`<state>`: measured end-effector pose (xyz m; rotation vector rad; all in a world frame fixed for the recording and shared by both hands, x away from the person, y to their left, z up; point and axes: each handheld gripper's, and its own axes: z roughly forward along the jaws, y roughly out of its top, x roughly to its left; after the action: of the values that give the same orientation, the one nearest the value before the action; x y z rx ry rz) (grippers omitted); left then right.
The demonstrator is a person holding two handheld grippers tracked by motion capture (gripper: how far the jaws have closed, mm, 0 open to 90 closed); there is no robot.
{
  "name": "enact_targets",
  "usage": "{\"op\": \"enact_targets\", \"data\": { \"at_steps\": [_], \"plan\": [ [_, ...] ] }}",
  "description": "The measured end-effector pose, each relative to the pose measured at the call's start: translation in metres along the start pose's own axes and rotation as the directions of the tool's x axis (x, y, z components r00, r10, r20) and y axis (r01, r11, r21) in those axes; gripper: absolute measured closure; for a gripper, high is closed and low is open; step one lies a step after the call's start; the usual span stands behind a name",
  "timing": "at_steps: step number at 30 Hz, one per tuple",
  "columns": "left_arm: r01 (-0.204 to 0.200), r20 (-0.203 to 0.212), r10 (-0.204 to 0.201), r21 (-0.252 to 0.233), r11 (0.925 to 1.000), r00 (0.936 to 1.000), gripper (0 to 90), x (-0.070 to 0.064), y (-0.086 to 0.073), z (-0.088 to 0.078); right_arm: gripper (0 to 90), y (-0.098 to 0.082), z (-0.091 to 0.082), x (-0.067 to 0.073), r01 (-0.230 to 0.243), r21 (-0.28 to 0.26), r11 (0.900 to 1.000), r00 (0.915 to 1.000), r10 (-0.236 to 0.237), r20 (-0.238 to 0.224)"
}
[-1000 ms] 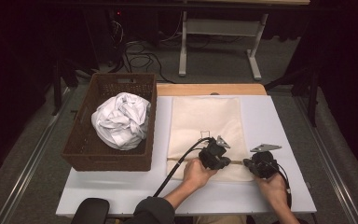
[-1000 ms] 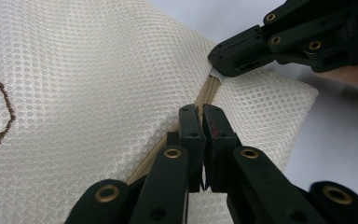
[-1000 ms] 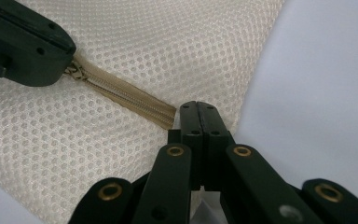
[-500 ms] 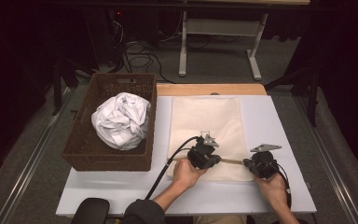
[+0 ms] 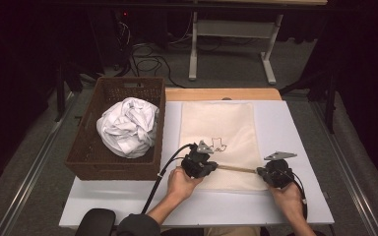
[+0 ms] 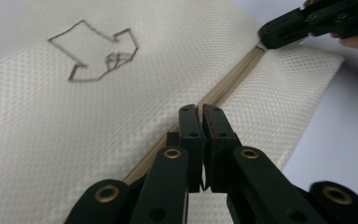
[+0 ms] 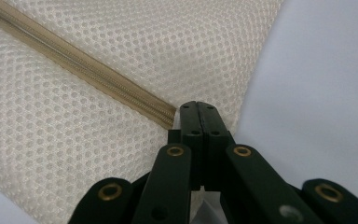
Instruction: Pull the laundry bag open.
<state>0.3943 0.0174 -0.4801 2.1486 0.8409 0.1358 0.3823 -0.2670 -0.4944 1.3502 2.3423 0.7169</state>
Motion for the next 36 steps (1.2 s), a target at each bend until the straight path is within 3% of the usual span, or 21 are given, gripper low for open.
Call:
{"op": "enact_targets", "data": {
  "at_steps": [5,8,13,19,23,25,27,33,36],
  "plan": [
    [0.026,-0.001,-0.026,-0.011,0.9996,0.9996,87.3,0.009,-0.008,-0.009,90.0,0.000,0.000,0.000,-0.005,-0.001,1.000,1.0000,0.005,-0.002],
    [-0.001,-0.036,0.001,-0.008,1.0000,0.9994,87.3,0.006,-0.009,-0.010,90.0,0.000,0.000,0.000,-0.007,-0.003,1.000,1.0000,0.007,-0.001],
    [0.049,-0.052,-0.049,-0.016,0.9987,0.9974,87.3,0.017,-0.020,-0.024,90.0,0.000,-0.001,-0.001,-0.006,0.005,1.000,1.0000,0.006,-0.005],
    [0.027,-0.079,-0.028,-0.016,0.9995,0.9965,87.3,0.016,-0.026,-0.027,90.0,0.000,-0.001,0.001,-0.003,0.001,1.000,1.0000,0.003,0.005],
    [0.046,-0.103,-0.048,-0.021,0.9987,0.9935,87.3,0.021,-0.032,-0.032,90.0,0.000,0.000,0.000,-0.003,-0.003,1.000,1.0000,0.003,0.001],
    [0.057,-0.089,-0.059,-0.026,0.9981,0.9943,87.2,0.022,-0.034,-0.034,90.0,0.000,0.000,0.001,-0.004,-0.004,1.000,1.0000,0.004,0.002],
    [0.034,-0.111,-0.037,-0.025,0.9991,0.9931,87.2,0.019,-0.035,-0.035,90.0,0.000,0.000,0.001,-0.004,-0.004,1.000,1.0000,0.004,0.004],
    [0.007,-0.118,-0.011,-0.035,0.9994,0.9929,87.2,0.016,-0.040,-0.036,90.0,-0.001,0.000,0.001,-0.004,-0.006,1.000,1.0000,0.004,0.005],
    [0.011,-0.166,-0.015,-0.028,0.9996,0.9860,87.2,0.020,-0.045,-0.040,90.0,-0.001,0.000,0.001,-0.004,-0.007,1.000,1.0000,0.004,0.005]
  ]
}}
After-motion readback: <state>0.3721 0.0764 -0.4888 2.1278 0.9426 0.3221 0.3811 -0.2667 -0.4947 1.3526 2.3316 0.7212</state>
